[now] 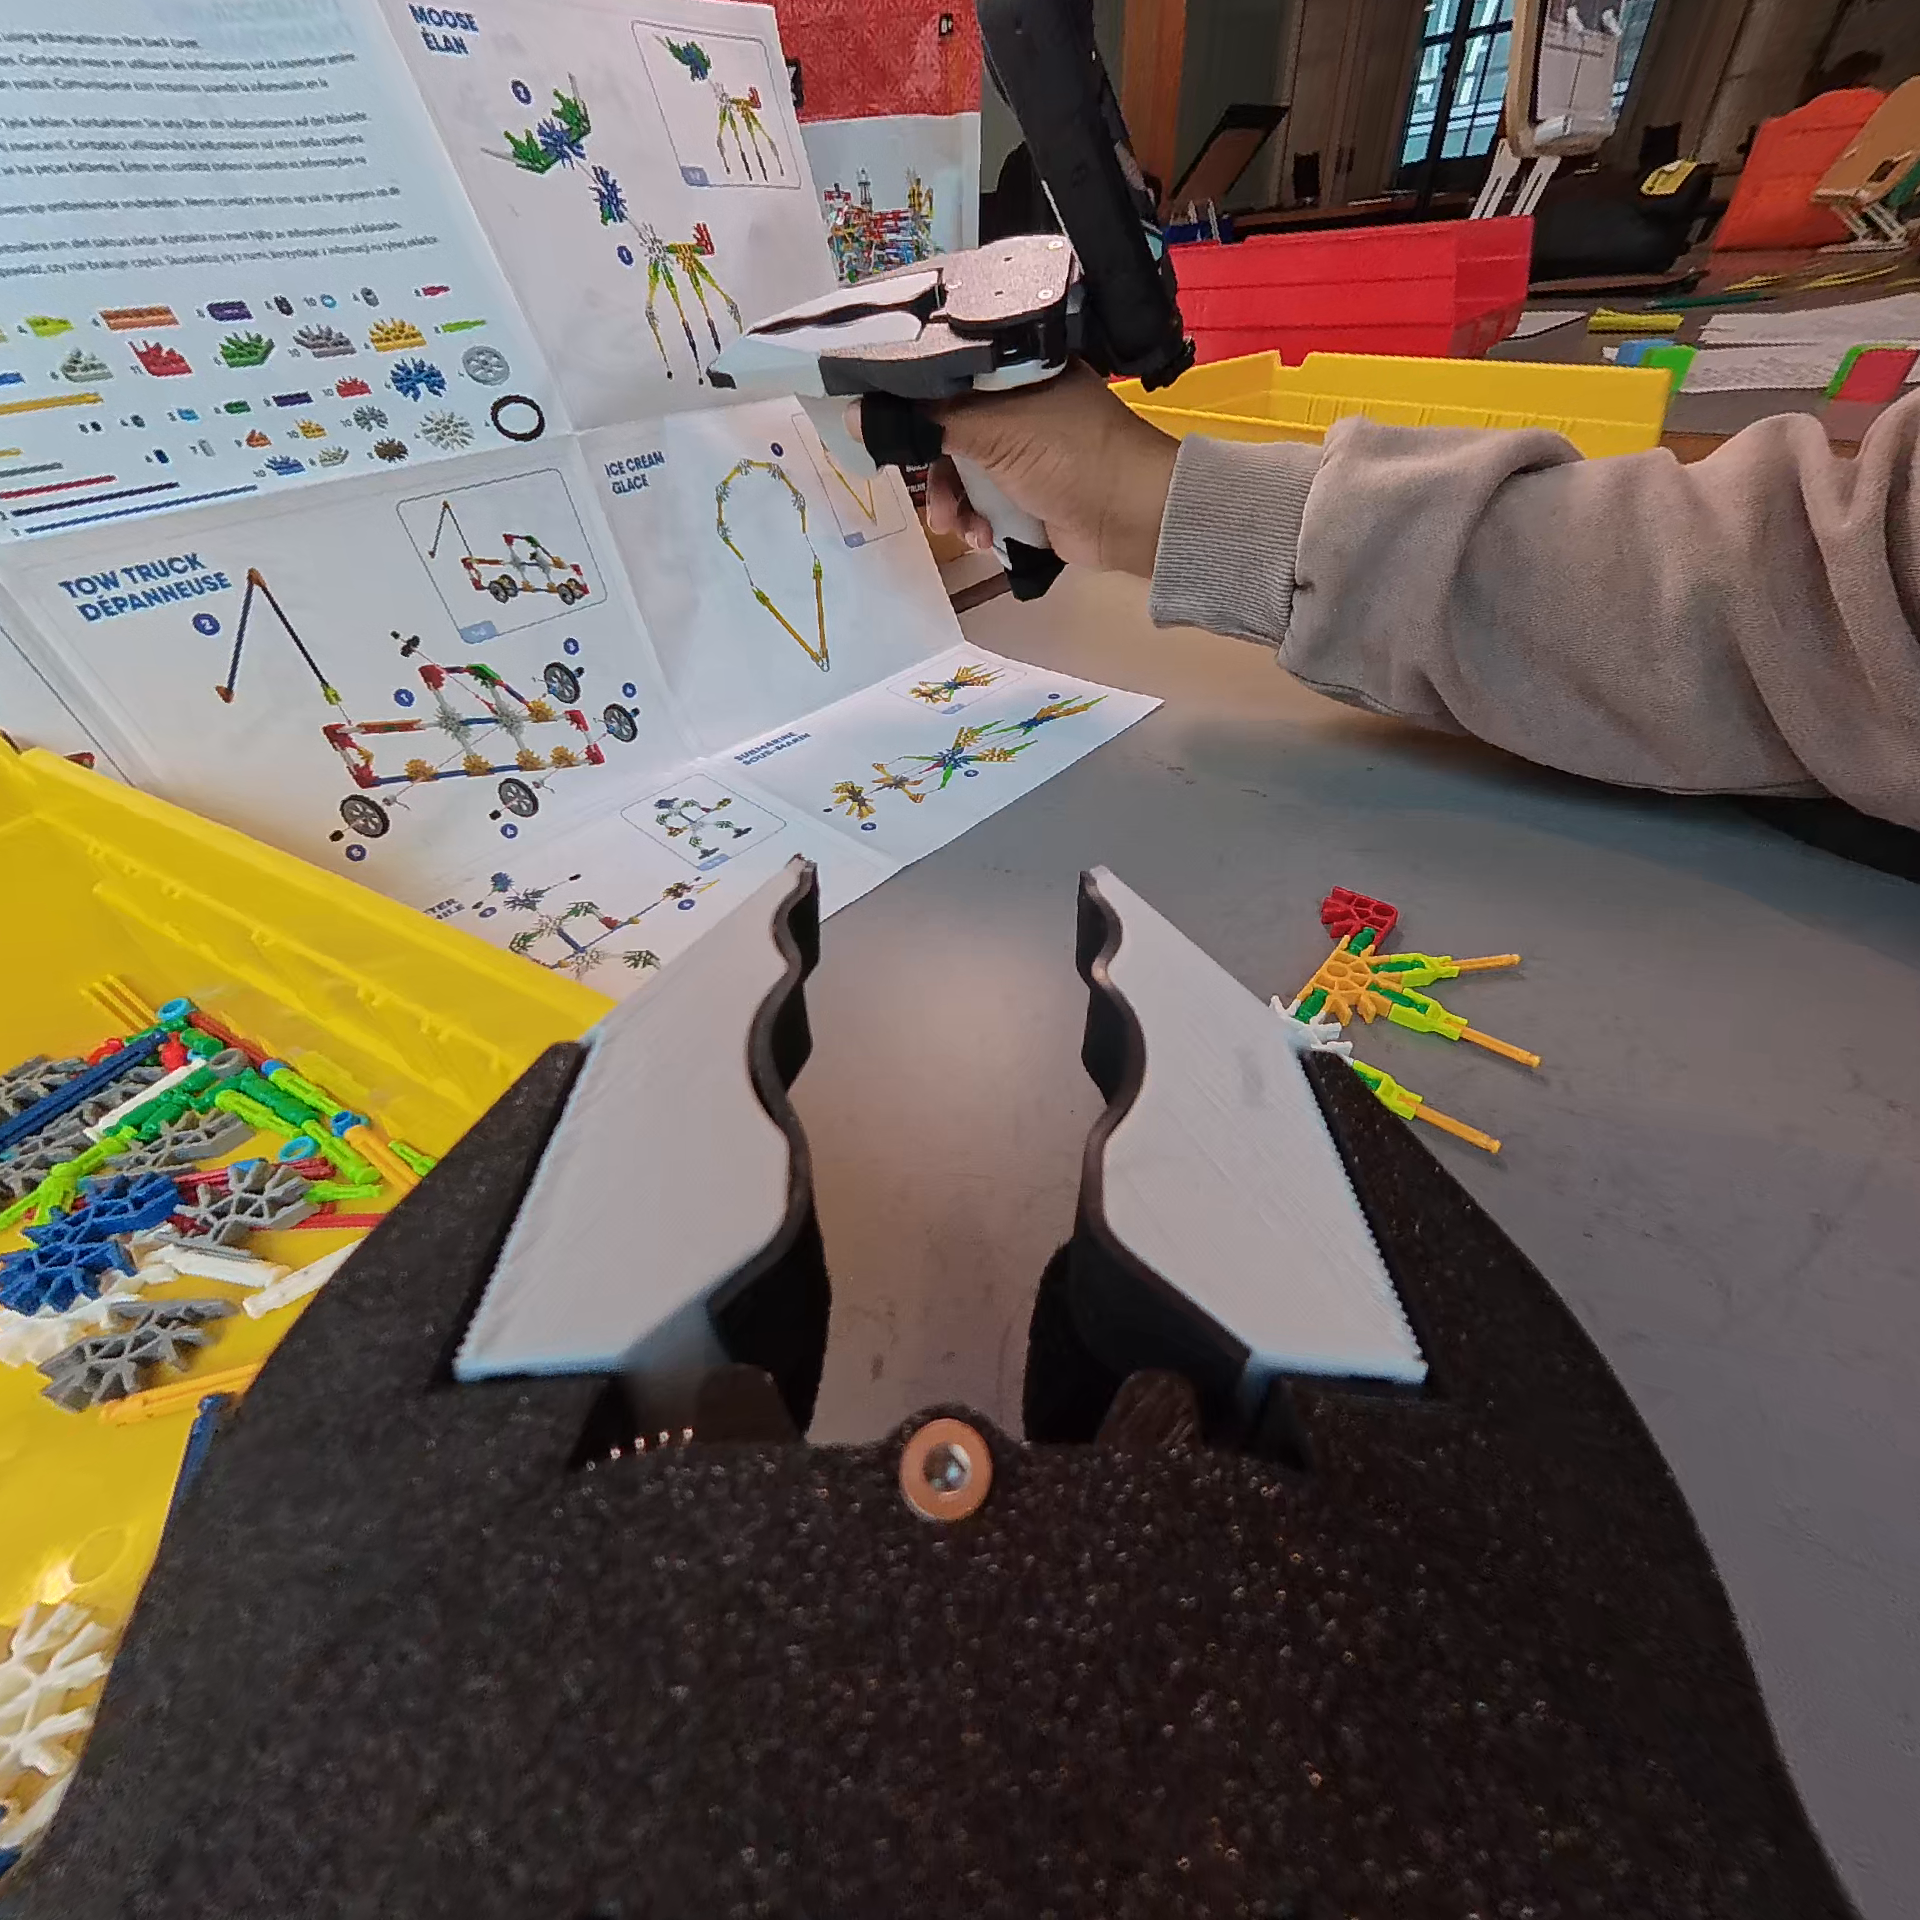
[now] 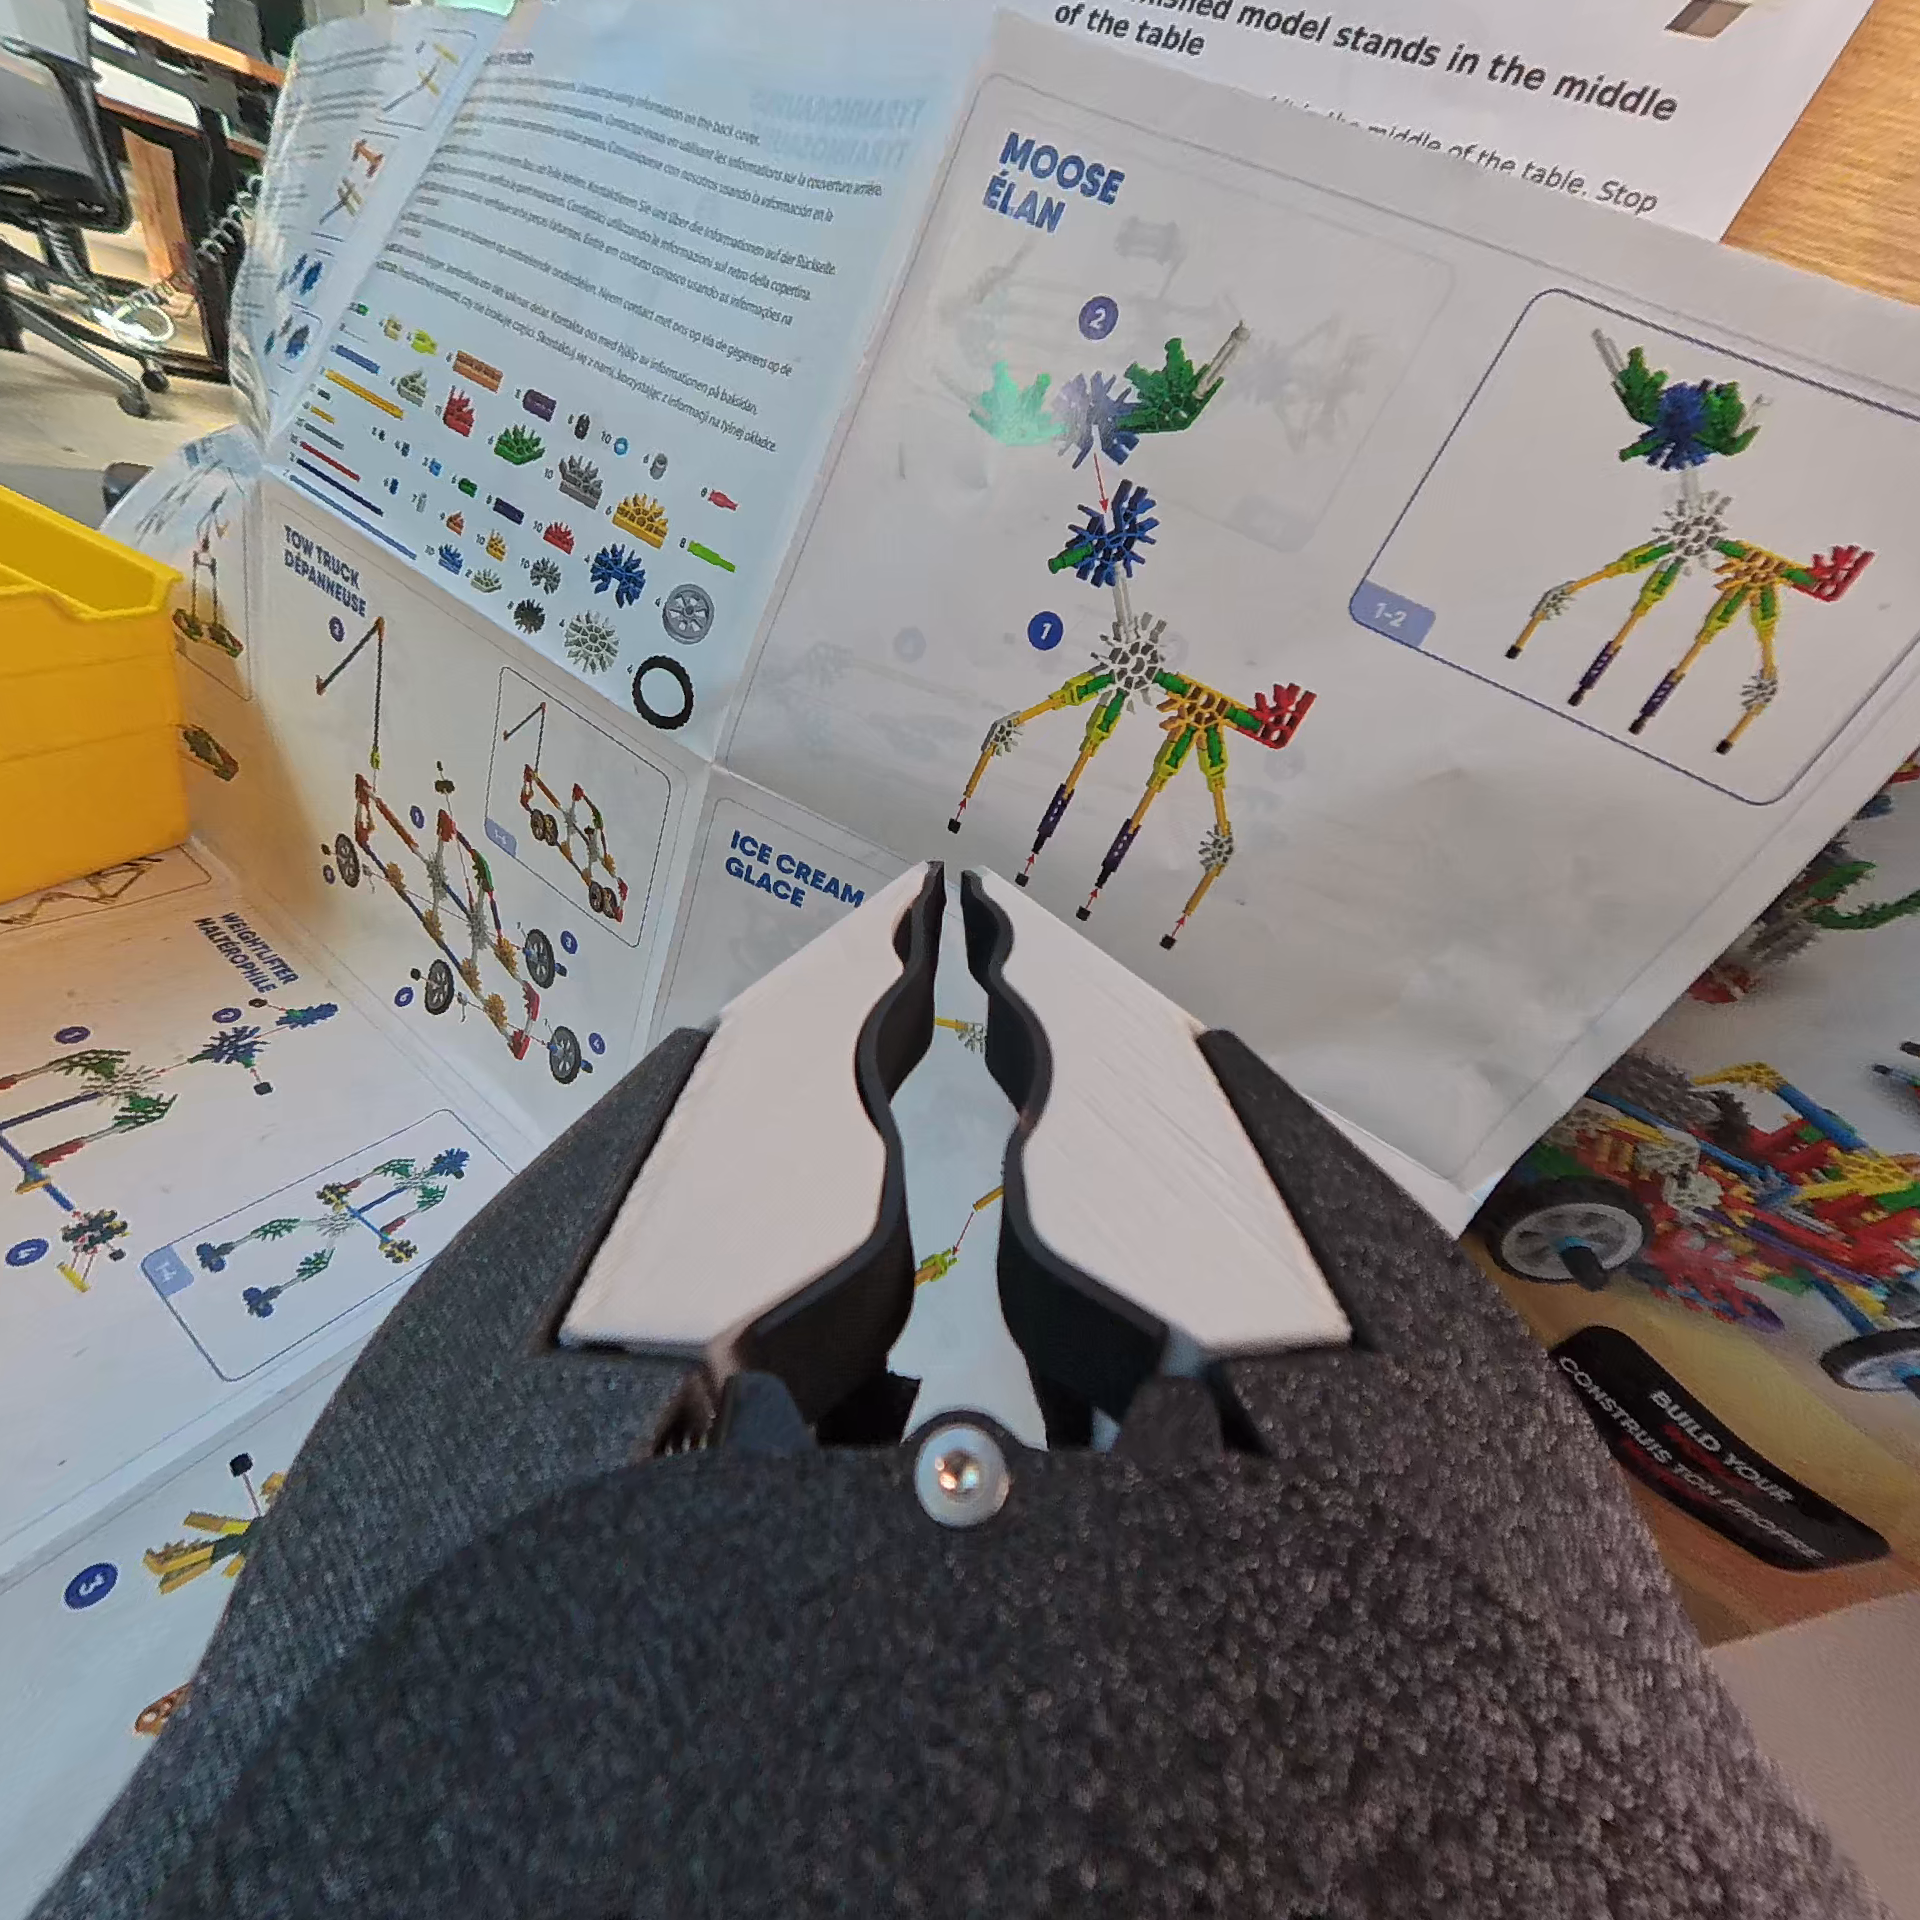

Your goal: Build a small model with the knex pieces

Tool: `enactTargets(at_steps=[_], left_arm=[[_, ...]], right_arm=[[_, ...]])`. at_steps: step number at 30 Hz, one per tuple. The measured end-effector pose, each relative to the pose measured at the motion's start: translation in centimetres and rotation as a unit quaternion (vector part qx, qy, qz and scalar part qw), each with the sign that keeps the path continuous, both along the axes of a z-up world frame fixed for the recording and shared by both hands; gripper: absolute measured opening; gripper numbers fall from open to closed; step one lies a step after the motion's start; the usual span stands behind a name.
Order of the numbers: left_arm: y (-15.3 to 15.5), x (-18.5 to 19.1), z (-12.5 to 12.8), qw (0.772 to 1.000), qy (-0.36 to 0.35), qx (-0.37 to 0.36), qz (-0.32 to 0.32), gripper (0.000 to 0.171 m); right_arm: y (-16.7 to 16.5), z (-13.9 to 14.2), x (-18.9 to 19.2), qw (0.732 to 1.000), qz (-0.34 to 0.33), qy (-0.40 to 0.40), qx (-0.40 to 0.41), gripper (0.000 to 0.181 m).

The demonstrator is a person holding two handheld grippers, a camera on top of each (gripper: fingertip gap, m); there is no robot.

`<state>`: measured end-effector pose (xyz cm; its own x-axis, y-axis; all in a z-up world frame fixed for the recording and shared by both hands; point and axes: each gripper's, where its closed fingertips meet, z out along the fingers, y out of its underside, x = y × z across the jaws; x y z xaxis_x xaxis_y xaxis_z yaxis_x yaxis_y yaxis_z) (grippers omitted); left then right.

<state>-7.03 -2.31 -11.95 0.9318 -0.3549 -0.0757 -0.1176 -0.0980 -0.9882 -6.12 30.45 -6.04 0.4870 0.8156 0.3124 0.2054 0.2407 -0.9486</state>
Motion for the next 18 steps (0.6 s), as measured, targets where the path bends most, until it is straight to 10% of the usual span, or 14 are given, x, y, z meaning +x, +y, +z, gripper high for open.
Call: enactTargets(at_steps=[18], left_arm=[[-0.2,-1.3,1.3,0.999,-0.001,0.031,0.035,0.049]], right_arm=[[-0.1,0.1,-0.1,1.0,-0.004,0.001,0.0,0.004]])
